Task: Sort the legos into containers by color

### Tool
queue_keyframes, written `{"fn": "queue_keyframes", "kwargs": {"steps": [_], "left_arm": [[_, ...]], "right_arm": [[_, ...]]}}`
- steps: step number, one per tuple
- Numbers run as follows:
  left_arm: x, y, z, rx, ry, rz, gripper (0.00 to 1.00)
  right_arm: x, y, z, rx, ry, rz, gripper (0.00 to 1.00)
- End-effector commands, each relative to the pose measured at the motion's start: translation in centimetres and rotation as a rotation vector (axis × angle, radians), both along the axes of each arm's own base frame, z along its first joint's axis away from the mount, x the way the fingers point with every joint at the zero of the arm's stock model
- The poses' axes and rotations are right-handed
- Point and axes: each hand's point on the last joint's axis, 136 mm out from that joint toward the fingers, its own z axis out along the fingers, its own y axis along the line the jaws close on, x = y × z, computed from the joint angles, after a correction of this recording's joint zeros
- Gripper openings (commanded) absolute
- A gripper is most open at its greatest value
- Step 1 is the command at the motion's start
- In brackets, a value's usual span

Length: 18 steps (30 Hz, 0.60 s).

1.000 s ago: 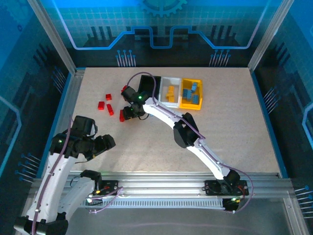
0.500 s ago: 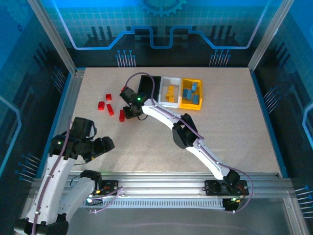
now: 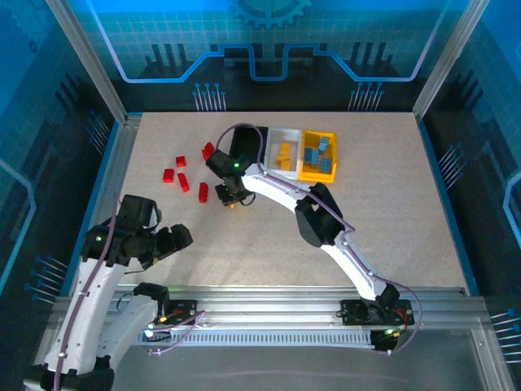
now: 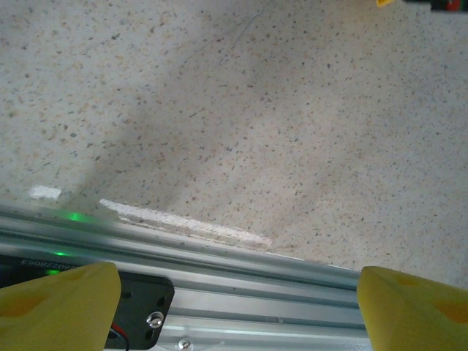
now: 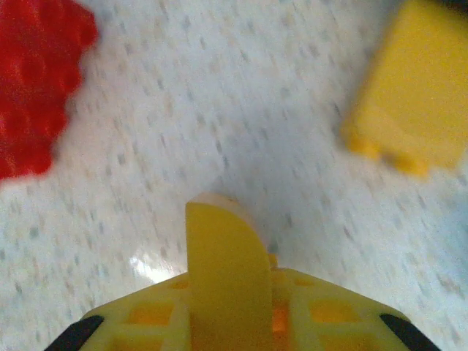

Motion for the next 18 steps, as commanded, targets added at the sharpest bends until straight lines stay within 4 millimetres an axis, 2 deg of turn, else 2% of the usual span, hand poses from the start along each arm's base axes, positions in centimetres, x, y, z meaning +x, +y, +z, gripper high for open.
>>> {"fn": "queue_keyframes", "kwargs": {"steps": [1, 4, 7, 9, 13, 15, 18], "left_arm": [[1.3, -0.8, -0.3, -0.057, -0.018, 0.017, 0.86], [2.5, -1.2, -0.5, -0.079, -0.028, 0.022, 0.87], [3.7, -1.8, -0.6, -0.118, -0.031, 0.033, 0.87], [4.5, -2.3, -1.0, -0.151, -0.031, 0.043, 0.87], [5.7, -3.6, -1.0, -0.242, -0.02, 0.072, 0.9], [6.3, -4.2, -0.6, -0.276, -0.027, 0.075, 0.98], [6.7, -4.5, -0.1, -0.269, -0.011, 0.066, 0.99]], "right_arm": [[-2.4, -1.6, 5.2, 0.029, -0.006, 0.006, 0.21], [-3.1, -3.8, 7.2, 0.039, 0.001, -0.021, 0.21], [-2.1, -6.1, 9.5, 0.082, 0.0, -0.068, 0.21], [-0.3, -8.3, 10.9, 0.118, -0.003, -0.124, 0.21], [4.1, -12.4, 12.4, 0.174, -0.013, -0.237, 0.21], [6.5, -13.9, 12.9, 0.196, -0.033, -0.269, 0.22], [9.9, -16.1, 12.8, 0.208, -0.039, -0.329, 0.22]]}}
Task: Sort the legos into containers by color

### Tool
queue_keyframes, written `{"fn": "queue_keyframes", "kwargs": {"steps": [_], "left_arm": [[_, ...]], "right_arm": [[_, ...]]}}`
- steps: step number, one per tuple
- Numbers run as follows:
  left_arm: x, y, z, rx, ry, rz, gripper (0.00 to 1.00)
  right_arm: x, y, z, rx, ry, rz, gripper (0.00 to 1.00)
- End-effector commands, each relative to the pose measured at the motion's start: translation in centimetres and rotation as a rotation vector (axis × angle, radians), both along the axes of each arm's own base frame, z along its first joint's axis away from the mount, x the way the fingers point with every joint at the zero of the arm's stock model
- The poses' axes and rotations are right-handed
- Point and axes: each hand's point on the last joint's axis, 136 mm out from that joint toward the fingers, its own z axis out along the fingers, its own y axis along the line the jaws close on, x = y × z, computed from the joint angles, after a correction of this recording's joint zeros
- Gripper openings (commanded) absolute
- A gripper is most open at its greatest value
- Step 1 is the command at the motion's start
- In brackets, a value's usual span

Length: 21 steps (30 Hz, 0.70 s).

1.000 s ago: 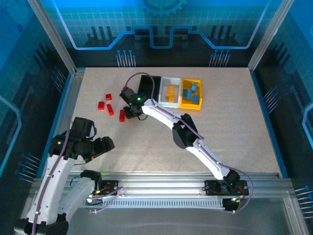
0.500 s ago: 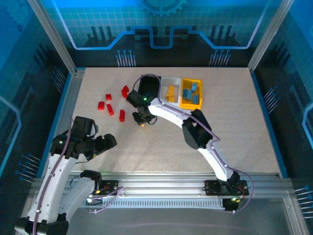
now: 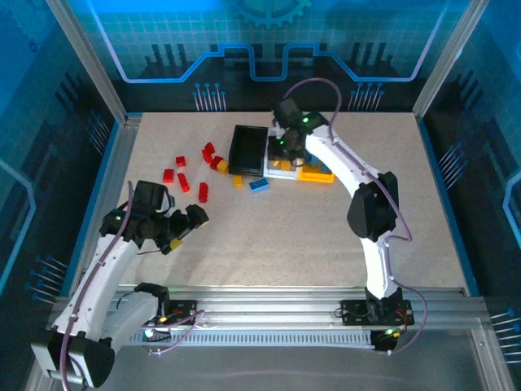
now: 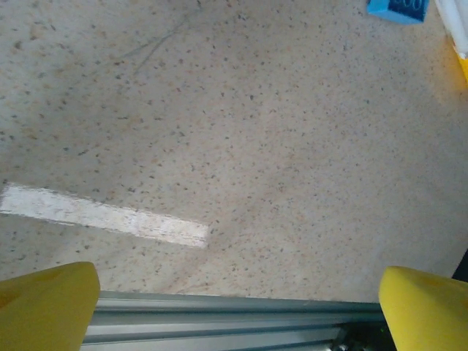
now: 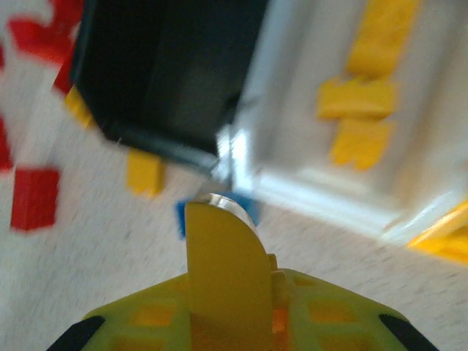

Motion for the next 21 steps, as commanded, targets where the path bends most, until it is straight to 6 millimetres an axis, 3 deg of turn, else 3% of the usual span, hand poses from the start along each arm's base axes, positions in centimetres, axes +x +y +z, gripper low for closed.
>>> {"fn": "queue_keyframes", "kwargs": {"steps": [1, 4, 5, 12, 17, 21], "left_arm": [[1.0, -1.2, 1.5, -0.054, -0.008, -0.006, 0.99], [1.6, -1.2, 1.7, -0.03, 0.019, -0.001, 0.99], [2.0, -1.1, 1.9, -0.019, 0.026, 0.009, 0.99], [5.5, -0.5, 3.0, 0.032, 0.025, 0.056, 0.99], [8.6, 1.3, 3.3, 0.104, 0.049, 0.042, 0.99], [11.4, 2.8, 2.8, 0.17, 0.072, -0.02, 0.99]], "right_arm": [[2.2, -1.0, -0.7, 0.027, 0.037, -0.024, 0.22], [4.7, -2.4, -1.5, 0.06, 0.042, -0.061, 0.22], [5.4, -2.5, -2.7, 0.066, 0.059, -0.064, 0.23], [8.2, -3.2, -5.4, 0.08, 0.052, -0.052, 0.3], [8.2, -3.5, -4.1, 0.093, 0.037, -0.058, 0.45], [5.4, -3.4, -2.5, 0.086, 0.064, -0.055, 0.5]]}}
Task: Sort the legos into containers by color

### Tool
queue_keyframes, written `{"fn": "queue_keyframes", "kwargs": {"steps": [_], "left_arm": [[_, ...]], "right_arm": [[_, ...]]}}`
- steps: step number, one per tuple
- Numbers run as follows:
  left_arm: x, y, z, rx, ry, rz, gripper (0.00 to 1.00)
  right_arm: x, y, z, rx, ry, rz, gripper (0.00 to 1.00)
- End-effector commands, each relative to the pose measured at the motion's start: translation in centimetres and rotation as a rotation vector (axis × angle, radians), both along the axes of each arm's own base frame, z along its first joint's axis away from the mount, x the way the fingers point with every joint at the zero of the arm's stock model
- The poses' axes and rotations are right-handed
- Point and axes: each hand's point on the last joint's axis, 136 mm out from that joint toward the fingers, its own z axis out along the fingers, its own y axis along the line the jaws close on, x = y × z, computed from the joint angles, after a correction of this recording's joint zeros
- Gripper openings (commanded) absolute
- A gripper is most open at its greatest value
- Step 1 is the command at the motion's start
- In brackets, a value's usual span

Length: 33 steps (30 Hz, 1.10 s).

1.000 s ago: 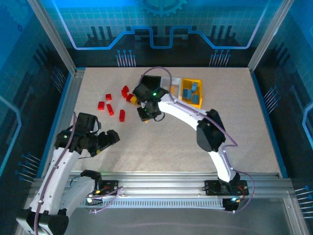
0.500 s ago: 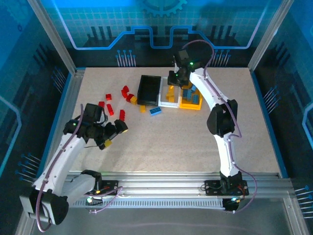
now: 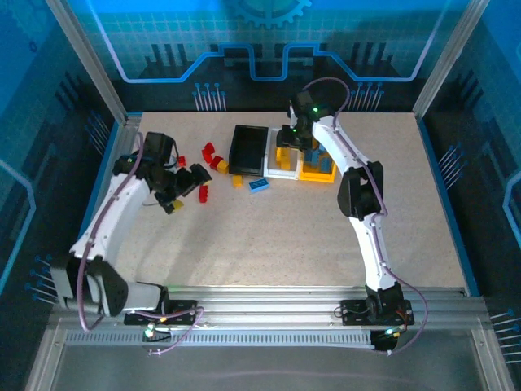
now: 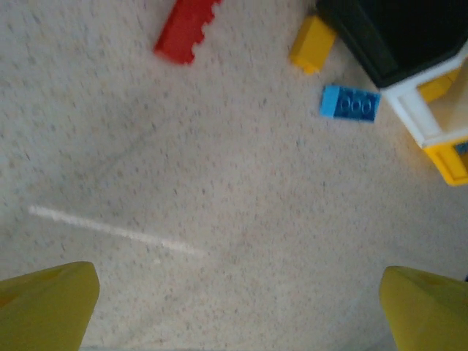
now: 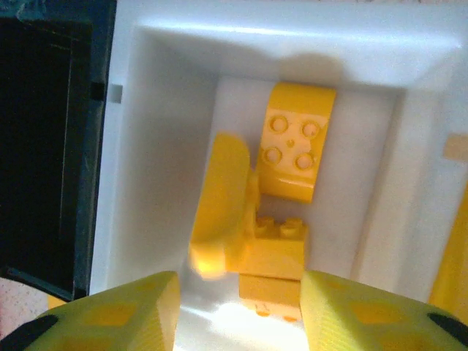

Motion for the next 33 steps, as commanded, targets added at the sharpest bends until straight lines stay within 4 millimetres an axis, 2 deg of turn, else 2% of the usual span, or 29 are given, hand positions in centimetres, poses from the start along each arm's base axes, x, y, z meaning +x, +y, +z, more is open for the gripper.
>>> {"fn": "queue_keyframes", "kwargs": {"steps": [1, 5, 11, 15, 20, 22, 28, 33], "left_arm": [[1.5, 1.7, -0.6, 0.105, 0.033, -0.094, 0.99], [3.5, 2.3, -2.3, 0.175, 0.047, -0.171, 0.98], [4.3, 2.6, -5.2, 0.234, 0.104, -0.248, 0.9], [4.4, 1.8, -5.6, 0.271, 0.103, -0.278, 0.86], [5.3, 0.5, -7.3, 0.351, 0.122, -0.355, 0.8], [5.5, 0.4, -8.1, 0.368, 0.139, -0.368, 0.79], [7.1, 0.6, -10.6, 0.396, 0.179, -0.379, 0.74], [8.6, 0.3, -12.2, 0.403, 0.183, -0.403, 0.71]], "right_arm": [[-3.4, -0.1, 4.7, 0.019, -0.016, 0.01, 0.5], [-8.5, 0.1, 5.9, 0.001, -0.028, 0.01, 0.51], [-16.4, -0.7, 6.8, 0.075, 0.004, -0.023, 0.53], [-19.8, -1.4, 6.7, 0.145, 0.048, 0.02, 0.53], [-21.6, -3.4, 5.4, 0.118, 0.049, 0.07, 0.53], [-21.9, -3.8, 5.6, 0.14, 0.068, 0.054, 0.53], [-20.9, -3.7, 6.0, 0.164, 0.047, 0.055, 0.53], [-21.5, -3.6, 6.1, 0.224, 0.049, -0.027, 0.52]]}}
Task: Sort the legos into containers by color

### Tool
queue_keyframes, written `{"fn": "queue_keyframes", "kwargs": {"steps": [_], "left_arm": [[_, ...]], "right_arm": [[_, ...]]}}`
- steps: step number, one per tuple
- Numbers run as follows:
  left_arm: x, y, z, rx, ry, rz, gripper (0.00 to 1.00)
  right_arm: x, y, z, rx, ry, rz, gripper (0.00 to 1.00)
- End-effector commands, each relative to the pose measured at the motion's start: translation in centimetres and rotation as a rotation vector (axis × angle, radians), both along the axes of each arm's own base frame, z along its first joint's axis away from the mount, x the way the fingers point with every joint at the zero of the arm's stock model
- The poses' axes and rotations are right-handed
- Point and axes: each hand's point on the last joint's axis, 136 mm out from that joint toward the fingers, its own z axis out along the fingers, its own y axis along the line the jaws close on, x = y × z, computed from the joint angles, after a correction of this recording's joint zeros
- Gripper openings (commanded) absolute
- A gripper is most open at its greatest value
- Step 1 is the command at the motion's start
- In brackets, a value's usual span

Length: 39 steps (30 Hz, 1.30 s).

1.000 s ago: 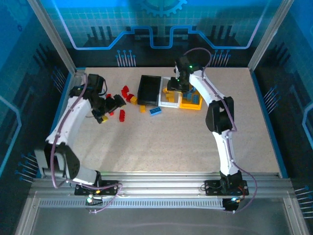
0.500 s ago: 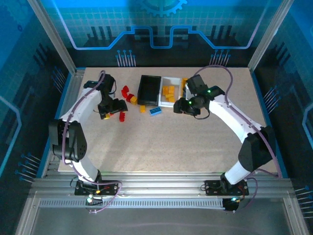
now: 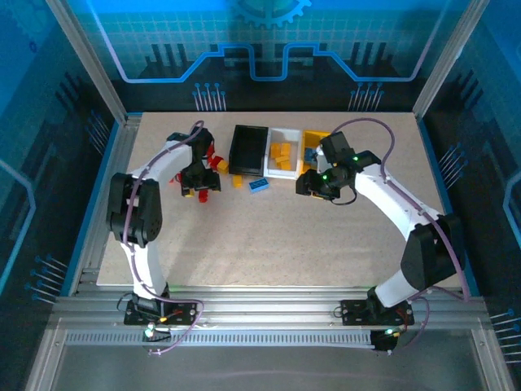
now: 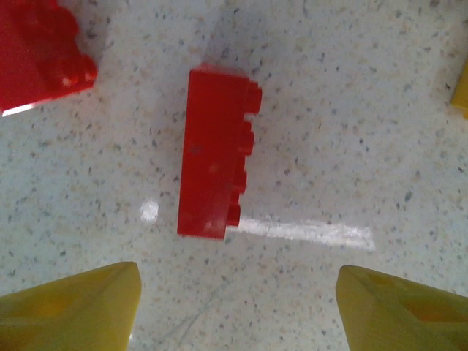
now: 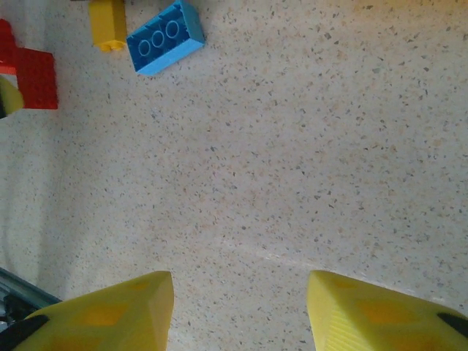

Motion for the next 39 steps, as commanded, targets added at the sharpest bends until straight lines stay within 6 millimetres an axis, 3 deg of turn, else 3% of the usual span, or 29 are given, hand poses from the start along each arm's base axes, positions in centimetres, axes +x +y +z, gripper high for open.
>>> {"fn": "queue_keyframes", "kwargs": {"steps": [1, 13, 22, 29, 32, 36, 39], "left_arm": [[1.8, 0.2, -0.5, 0.023, -0.026, -0.031, 0.7], [2.8, 0.9, -4.0, 0.043, 0.041, -0.048, 0.57], [3.2, 1.0, -3.6, 0.019, 0.04, -0.043, 0.27], [3.2, 0.0, -0.7, -0.039, -0.002, -0.016, 0.18], [3.7, -1.2, 2.4, -0.114, -0.062, 0.022, 0.18], [6.1, -4.1, 7.3, -0.263, -0.186, 0.048, 0.21], [8.7, -6.9, 9.3, -0.361, -0.231, 0.035, 0.21]], "right_arm": [[-0.4, 0.4, 1.2, 0.078, -0.027, -0.039, 0.52], [0.0, 0.9, -0.3, 0.052, 0.046, -0.066, 0.52], [1.6, 3.0, -0.1, 0.042, 0.048, -0.028, 0.52], [1.0, 2.9, -0.1, 0.037, 0.043, -0.01, 0.52], [0.3, 2.4, -0.4, 0.025, 0.038, -0.002, 0.52], [-1.2, 1.5, -0.8, 0.012, 0.043, -0.015, 0.52], [-2.2, 1.0, -0.8, 0.02, 0.047, -0.03, 0.52]]}}
